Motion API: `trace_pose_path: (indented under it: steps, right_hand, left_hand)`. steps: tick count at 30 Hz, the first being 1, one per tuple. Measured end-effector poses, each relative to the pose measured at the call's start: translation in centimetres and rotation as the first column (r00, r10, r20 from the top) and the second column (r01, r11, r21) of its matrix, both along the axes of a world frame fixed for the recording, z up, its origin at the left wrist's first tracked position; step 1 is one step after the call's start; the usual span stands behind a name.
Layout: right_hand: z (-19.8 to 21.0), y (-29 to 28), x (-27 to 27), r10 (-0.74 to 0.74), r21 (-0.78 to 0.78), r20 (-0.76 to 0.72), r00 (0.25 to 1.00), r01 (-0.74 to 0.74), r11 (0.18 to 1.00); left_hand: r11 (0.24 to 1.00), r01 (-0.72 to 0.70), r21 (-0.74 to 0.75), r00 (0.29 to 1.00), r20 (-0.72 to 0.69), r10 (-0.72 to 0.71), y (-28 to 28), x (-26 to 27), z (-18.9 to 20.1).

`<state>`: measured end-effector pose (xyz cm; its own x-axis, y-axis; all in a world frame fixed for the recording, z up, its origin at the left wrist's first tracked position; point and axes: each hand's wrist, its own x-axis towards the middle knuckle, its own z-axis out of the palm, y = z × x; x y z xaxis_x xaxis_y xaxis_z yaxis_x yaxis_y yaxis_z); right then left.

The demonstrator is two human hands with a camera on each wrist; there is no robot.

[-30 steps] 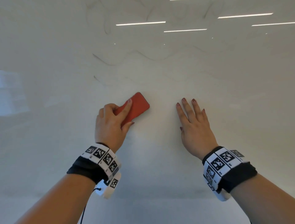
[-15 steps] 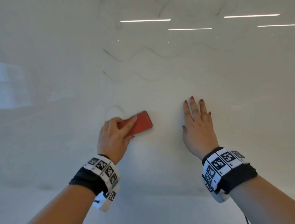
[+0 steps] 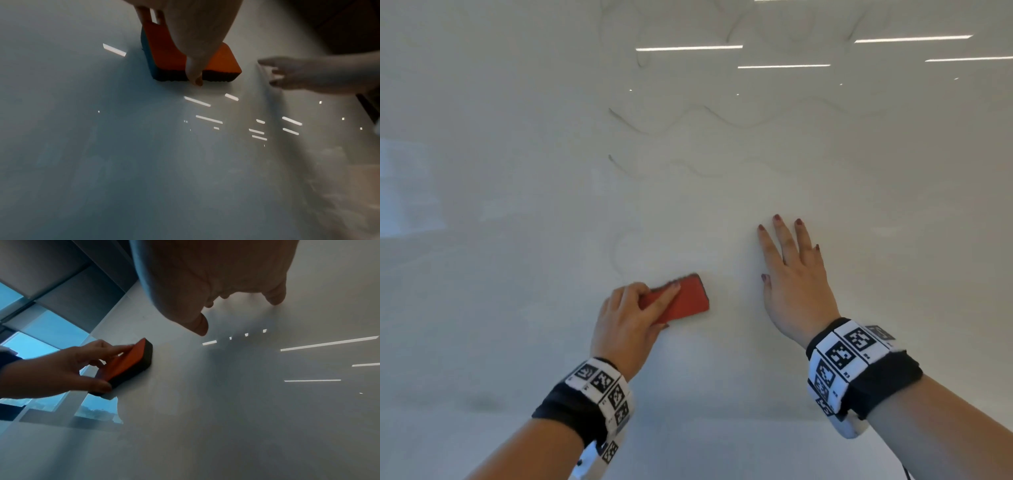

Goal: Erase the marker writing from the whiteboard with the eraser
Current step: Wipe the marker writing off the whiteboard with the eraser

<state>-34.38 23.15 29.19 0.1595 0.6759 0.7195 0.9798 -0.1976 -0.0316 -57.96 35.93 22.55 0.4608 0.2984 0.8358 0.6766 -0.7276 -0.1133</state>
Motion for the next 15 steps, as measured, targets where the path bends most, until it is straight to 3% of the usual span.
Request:
trace_pose_path:
  steps: [3, 6, 10, 15]
  right_hand:
    - [-0.4, 0.5, -0.9, 0.037, -0.033, 0.014, 0.999, -0.037, 0.999]
    - [-0.6, 0.6, -0.9, 0.033, -0.066, 0.025, 0.999, -0.032, 0.997]
    - [-0.6, 0.7, -0.8, 0.029, -0.074, 0.025, 0.999, -0.027, 0.997]
    - [-0.9, 1.2, -0.9, 0.004, -0.032, 0.047, 0.999, -0.002, 0.999]
  left_hand:
    - [1.0, -0.018, -0.009, 0.999, -0.047, 0.017, 0.1, -0.8, -1.9]
    - [1.0, -0.029, 0.003, 0.999, -0.015, 0.029, 0.4, -1.9, -0.8]
    - [0.997, -0.065, -0.039, 0.973, 0.219, 0.072, 1.8, -3.8, 4.1]
    - [0.993, -0.101, -0.067, 0.933, 0.339, 0.118, 3.1, -5.1, 10.0]
